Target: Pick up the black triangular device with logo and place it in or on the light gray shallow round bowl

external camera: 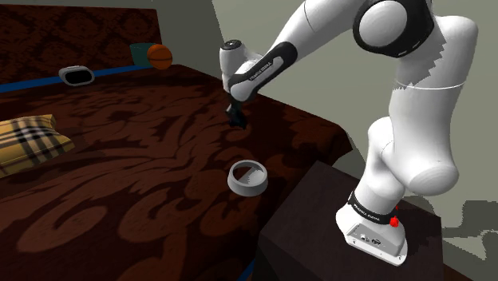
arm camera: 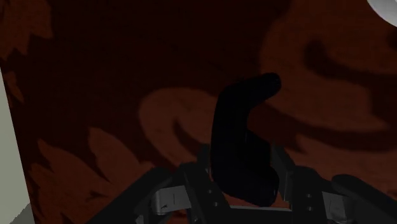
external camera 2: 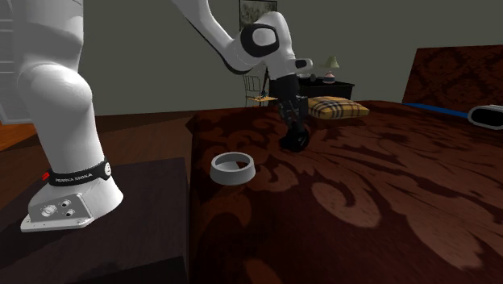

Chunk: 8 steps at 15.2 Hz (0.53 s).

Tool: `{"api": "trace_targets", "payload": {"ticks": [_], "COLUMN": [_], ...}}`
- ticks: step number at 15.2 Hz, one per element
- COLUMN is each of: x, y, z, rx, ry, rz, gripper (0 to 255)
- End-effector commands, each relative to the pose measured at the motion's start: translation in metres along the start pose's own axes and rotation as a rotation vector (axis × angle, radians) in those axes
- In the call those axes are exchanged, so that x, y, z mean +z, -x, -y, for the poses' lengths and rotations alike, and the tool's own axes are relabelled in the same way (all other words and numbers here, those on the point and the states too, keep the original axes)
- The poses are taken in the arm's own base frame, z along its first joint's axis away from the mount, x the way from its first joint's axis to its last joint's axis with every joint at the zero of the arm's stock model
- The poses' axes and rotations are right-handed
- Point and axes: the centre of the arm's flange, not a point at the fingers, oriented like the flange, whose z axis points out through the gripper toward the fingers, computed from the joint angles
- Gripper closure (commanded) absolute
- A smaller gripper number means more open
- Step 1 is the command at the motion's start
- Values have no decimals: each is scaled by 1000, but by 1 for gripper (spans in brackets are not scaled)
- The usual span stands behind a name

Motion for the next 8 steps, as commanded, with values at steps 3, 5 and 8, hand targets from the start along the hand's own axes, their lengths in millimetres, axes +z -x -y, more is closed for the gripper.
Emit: {"api": "trace_targets", "payload": {"ticks": [3,5,8], "x": [-22,-33,-49], "y": [37,55,81], "z": [35,51,75], "rx": [0,0,0], "ry": [0,0,0], "rz": [0,0,0], "gripper": [255,255,255]}}
